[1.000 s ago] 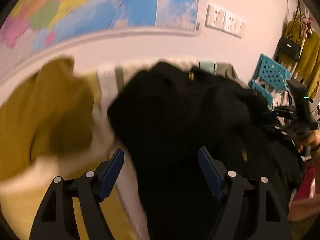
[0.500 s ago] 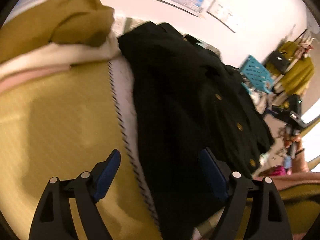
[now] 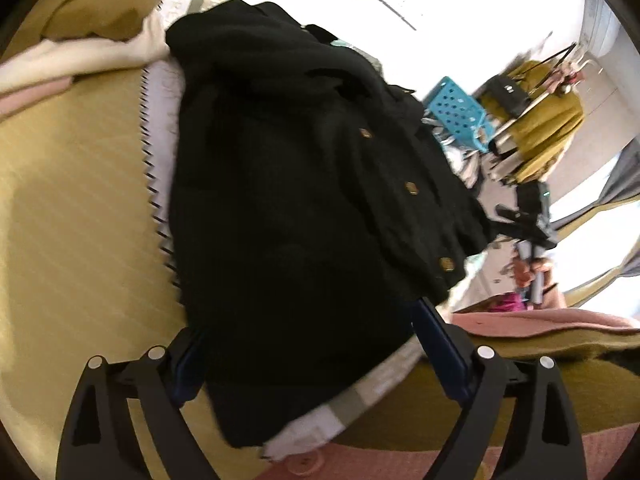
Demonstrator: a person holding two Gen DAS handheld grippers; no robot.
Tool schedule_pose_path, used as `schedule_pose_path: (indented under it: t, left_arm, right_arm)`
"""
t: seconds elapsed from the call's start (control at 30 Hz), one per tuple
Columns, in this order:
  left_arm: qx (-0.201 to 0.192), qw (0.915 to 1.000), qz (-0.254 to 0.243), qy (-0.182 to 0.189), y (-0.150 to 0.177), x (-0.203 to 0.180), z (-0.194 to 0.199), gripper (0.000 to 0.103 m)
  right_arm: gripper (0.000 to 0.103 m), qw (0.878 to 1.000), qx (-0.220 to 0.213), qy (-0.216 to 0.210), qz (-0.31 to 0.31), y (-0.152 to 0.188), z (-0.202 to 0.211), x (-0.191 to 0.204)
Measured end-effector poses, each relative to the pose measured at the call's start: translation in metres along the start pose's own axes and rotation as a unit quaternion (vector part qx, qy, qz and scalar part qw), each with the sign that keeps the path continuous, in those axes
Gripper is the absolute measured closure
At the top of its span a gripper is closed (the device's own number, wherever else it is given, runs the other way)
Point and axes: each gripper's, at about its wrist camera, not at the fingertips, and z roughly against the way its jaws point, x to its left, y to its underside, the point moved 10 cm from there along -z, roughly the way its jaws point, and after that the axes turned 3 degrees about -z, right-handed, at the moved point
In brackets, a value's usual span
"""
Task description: Fold large clothes
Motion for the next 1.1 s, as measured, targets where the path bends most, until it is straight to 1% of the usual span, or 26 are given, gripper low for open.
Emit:
schedule_pose_path:
  t: [0.07, 0.1, 0.13, 0.2, 0.23, 0.27, 0.3, 0.33, 0.37, 0.4, 0.43, 0.47, 0.5, 0.53, 0.57, 0.6, 0.63, 0.67, 0.7, 0.73, 0.8, 0.87, 1.0, 1.07, 1.1]
  left_arm:
    - [-0.002, 0.9999, 0.005, 0.012, -0.002, -0.003, -0.003, 0.012]
    - [-0.003, 0.9998, 0.008, 0.017, -0.003, -0.004, -0.004, 0.011]
    - [-0.003, 0.9998, 0.013, 0.017, -0.005, -0.005, -0.006, 0.011]
    - [-0.007, 0.9997, 0.021, 0.007, -0.011, -0.007, -0.012, 0.012]
    - [-0.007, 0.9997, 0.024, -0.001, -0.014, -0.007, -0.014, 0.020]
    - [-0.005, 0.9995, 0.025, -0.016, -0.015, -0.006, -0.016, 0.023]
    - [-0.006, 0.9993, 0.023, -0.029, -0.016, -0.006, -0.017, 0.032]
    - [-0.005, 0.9989, 0.019, -0.042, -0.017, -0.005, -0.017, 0.049]
    - [-0.001, 0.9979, 0.019, -0.062, -0.018, -0.001, -0.019, 0.055]
    - [0.000, 0.9975, 0.024, -0.067, -0.019, 0.001, -0.020, 0.058]
    - [-0.003, 0.9975, 0.029, -0.064, -0.020, 0.002, -0.019, 0.058]
    - [-0.004, 0.9976, 0.037, -0.059, -0.020, 0.003, -0.019, 0.057]
    - [-0.005, 0.9978, 0.043, -0.051, -0.021, 0.005, -0.019, 0.052]
    - [-0.008, 0.9978, 0.047, -0.046, -0.022, 0.005, -0.018, 0.051]
    - [-0.010, 0.9976, 0.050, -0.046, -0.022, 0.005, -0.019, 0.051]
    - [-0.012, 0.9973, 0.049, -0.053, -0.024, 0.005, -0.019, 0.056]
    - [-0.015, 0.9965, 0.048, -0.067, -0.025, 0.007, -0.019, 0.076]
    - [-0.019, 0.9958, 0.046, -0.077, -0.027, 0.007, -0.018, 0.084]
    - [-0.023, 0.9956, 0.045, -0.079, -0.029, 0.007, -0.017, 0.093]
    - [-0.033, 0.9956, 0.046, -0.075, -0.032, 0.005, -0.012, 0.098]
    - [-0.055, 0.9962, 0.050, -0.044, -0.040, -0.005, 0.001, 0.099]
    - [-0.072, 0.9955, 0.048, -0.040, -0.048, -0.010, 0.012, 0.099]
    - [-0.097, 0.9940, 0.047, -0.016, -0.073, -0.017, 0.032, 0.099]
    - [-0.105, 0.9933, 0.045, -0.017, -0.087, -0.018, 0.039, 0.099]
    - [-0.109, 0.9929, 0.044, -0.019, -0.095, -0.017, 0.042, 0.099]
  right_arm:
    - [0.010, 1.000, 0.001, -0.004, 0.005, 0.004, -0.002, 0.002]
    - [0.010, 1.000, 0.001, -0.017, 0.002, 0.005, -0.002, 0.005]
    - [0.010, 1.000, 0.002, -0.026, 0.000, 0.005, -0.002, 0.006]
    - [0.010, 0.999, 0.002, -0.032, 0.006, 0.007, -0.004, 0.010]
    - [0.011, 0.999, 0.005, -0.029, 0.013, 0.008, -0.007, 0.013]
    - [0.017, 1.000, 0.006, -0.027, 0.013, 0.009, -0.007, 0.013]
    - [0.022, 0.999, 0.007, -0.038, 0.005, 0.009, -0.007, 0.014]
    - [0.035, 0.999, 0.008, -0.049, -0.002, 0.009, -0.007, 0.014]
    - [0.039, 0.998, 0.011, -0.053, -0.008, 0.011, -0.006, 0.011]
    - [0.039, 0.999, 0.010, -0.049, -0.008, 0.012, -0.005, 0.009]
    - [0.040, 0.999, 0.009, -0.046, -0.011, 0.013, -0.005, 0.007]
    - [0.038, 0.999, 0.007, -0.045, -0.010, 0.013, -0.005, 0.006]
    - [0.035, 0.999, 0.004, -0.046, -0.010, 0.012, -0.005, 0.008]
    - [0.031, 0.999, 0.002, -0.050, -0.010, 0.012, -0.005, 0.010]
    - [0.032, 0.999, 0.002, -0.048, -0.006, 0.012, -0.007, 0.013]
    - [0.036, 0.999, 0.002, -0.045, -0.003, 0.013, -0.009, 0.014]
    - [0.055, 0.999, 0.003, -0.046, -0.004, 0.013, -0.012, 0.015]
    - [0.078, 0.998, 0.005, -0.054, -0.010, 0.013, -0.014, 0.015]
    - [0.081, 0.998, 0.003, -0.061, -0.015, 0.012, -0.014, 0.016]
    - [0.083, 0.998, -0.003, -0.064, -0.013, 0.011, -0.012, 0.018]
    - [0.086, 0.997, -0.018, -0.075, -0.005, 0.005, -0.004, 0.027]
    - [0.089, 0.995, -0.037, -0.097, -0.006, -0.005, 0.009, 0.039]
    - [0.091, 0.990, -0.078, -0.118, 0.015, -0.037, 0.033, 0.065]
    - [0.091, 0.988, -0.095, -0.120, 0.022, -0.056, 0.039, 0.073]
    - [0.091, 0.986, -0.103, -0.128, 0.024, -0.069, 0.043, 0.078]
